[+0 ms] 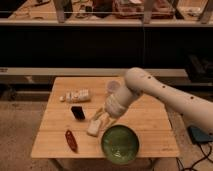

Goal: Knock the eraser over

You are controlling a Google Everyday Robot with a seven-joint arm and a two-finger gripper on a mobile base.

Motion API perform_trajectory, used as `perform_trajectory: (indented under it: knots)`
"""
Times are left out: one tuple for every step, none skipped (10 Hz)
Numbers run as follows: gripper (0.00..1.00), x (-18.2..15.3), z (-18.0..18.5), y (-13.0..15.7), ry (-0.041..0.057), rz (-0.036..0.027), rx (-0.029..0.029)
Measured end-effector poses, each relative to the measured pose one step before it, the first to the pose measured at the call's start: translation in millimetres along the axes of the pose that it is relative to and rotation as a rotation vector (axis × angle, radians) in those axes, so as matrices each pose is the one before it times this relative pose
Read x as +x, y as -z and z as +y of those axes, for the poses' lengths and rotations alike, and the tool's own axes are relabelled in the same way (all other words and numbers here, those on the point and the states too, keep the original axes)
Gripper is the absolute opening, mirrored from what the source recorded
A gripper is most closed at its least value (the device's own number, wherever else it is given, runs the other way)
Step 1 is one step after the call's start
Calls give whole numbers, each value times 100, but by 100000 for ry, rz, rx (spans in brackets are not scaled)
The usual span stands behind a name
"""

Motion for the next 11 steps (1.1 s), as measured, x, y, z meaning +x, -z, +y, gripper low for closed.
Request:
perform_trajectory:
  knots:
    - [20,-13,-543,-1917,-2331,-2964,493]
    - [10,230,-656,-2608,-3394,-3792,225]
    - [1,641,-955,-2977,-3834,-3864,-94]
    - [0,616,-580,-1293,-2271,-1838,439]
    - [0,1130,-807,-1535,-3486,-2315,1107]
    - [0,1033,-978,-1139,-2836,-1952,1627]
    - [0,543,-659,-545,-1442,-1084,1241]
    - [0,675,-548,-466,-1662,-1251,1283]
    - [0,431,-616,-29,-1206,-1519,1944]
    - [0,247,-314,109,-402,-783,1156]
    - [0,177,-301,68,-31,-708,1000]
